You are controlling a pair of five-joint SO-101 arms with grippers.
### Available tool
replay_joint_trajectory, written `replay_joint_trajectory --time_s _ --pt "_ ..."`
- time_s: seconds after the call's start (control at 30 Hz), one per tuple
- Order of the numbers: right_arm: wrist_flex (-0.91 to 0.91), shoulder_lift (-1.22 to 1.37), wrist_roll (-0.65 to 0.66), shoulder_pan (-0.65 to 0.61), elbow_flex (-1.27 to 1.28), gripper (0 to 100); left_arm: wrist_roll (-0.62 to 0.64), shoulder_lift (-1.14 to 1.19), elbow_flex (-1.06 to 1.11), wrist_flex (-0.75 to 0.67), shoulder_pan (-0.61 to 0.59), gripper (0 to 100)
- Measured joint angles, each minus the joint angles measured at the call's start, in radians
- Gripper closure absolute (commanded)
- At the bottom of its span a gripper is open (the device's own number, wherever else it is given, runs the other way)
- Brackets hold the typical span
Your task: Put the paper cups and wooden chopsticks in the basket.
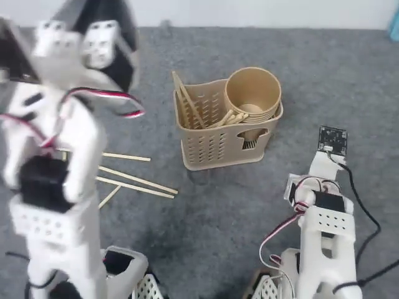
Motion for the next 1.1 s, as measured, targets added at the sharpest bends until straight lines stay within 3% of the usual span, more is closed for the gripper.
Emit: replay_joint_trajectory --time_s 0.1,0.37,0.67,0.77,0.9,1.1 --pt "-0.015 0.0 -0.002 0.006 0.0 99.1 -0.002 0.034 0.046 -0.141 0.057 99" --pt "-0.018 0.0 -0.002 0.006 0.0 99.1 -0.002 0.14 0.152 -0.207 0.086 99" --pt "-0.018 0.0 -0.002 0.006 0.0 99.1 -0.002 -0.015 0.605 -0.414 0.086 98" --pt "-0.018 0.0 -0.002 0.005 0.0 99.1 -0.054 -0.106 0.775 -0.463 0.086 92" --pt "-0.018 0.0 -0.002 0.005 0.0 99.1 -0.097 -0.21 0.934 -0.485 0.086 83" --pt "-0.018 0.0 -0.002 0.005 0.0 99.1 -0.097 -0.407 0.982 -0.391 0.057 86"
